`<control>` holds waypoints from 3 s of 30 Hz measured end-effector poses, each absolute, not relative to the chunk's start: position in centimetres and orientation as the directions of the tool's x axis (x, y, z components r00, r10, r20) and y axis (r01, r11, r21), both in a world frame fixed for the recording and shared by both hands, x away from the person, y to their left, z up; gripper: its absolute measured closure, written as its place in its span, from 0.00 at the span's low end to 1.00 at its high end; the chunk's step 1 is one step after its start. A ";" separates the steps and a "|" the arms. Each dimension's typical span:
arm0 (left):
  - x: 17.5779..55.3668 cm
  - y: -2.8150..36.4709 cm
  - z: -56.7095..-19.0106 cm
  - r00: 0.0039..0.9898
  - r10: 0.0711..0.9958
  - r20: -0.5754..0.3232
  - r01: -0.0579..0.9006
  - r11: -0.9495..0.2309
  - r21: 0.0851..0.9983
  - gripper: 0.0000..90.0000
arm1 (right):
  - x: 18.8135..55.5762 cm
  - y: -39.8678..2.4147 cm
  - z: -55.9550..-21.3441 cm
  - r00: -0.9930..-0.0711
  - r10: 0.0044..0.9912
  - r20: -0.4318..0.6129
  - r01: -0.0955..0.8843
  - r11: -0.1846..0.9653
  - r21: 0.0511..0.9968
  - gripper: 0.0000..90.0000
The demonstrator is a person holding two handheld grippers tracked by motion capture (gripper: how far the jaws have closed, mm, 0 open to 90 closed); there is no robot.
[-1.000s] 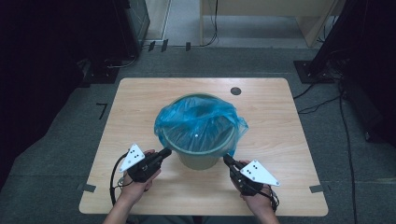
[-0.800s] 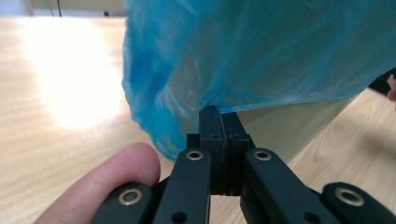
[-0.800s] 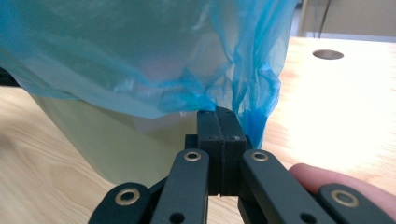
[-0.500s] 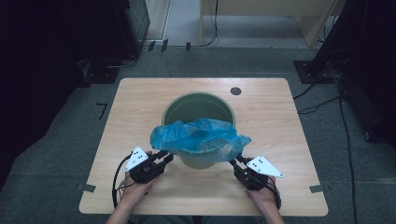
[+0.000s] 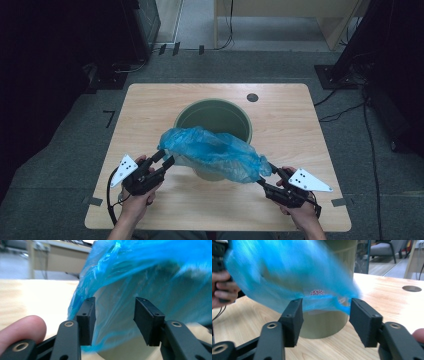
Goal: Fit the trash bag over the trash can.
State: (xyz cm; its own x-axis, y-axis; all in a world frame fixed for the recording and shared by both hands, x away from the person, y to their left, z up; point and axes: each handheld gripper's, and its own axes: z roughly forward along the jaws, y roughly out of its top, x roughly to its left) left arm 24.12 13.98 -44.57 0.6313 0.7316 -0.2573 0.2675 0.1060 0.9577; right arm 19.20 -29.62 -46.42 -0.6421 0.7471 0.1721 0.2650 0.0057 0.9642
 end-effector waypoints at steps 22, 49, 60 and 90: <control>25.5 12.1 -41.4 0.571 0.792 -0.216 0.208 0.115 0.971 0.54 | 16.9 -30.5 -43.0 -0.793 0.597 0.118 0.164 0.023 0.986 0.29; 27.2 11.3 -38.7 0.535 0.820 -0.205 0.204 0.110 0.973 0.55 | 16.7 -26.0 -37.4 -0.706 0.707 -0.025 -0.048 -0.013 0.999 0.55; 28.1 10.9 -38.1 0.564 0.797 -0.217 0.240 0.094 0.966 0.54 | 18.5 -20.1 -37.0 -0.684 0.700 -0.204 -0.118 0.170 0.978 0.57; 25.8 10.0 -38.8 0.677 0.715 -0.173 0.233 0.015 0.972 0.61 | 23.8 -19.8 -36.8 -0.514 0.854 0.075 0.125 -0.012 0.992 1.00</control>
State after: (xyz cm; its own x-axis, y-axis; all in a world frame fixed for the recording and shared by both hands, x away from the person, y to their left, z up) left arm 25.76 10.04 -38.77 0.6774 0.7150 -0.1730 0.2325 0.0151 0.9725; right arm 23.82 -19.77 -36.84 -0.5141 0.8545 0.0749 0.1245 -0.0121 0.9921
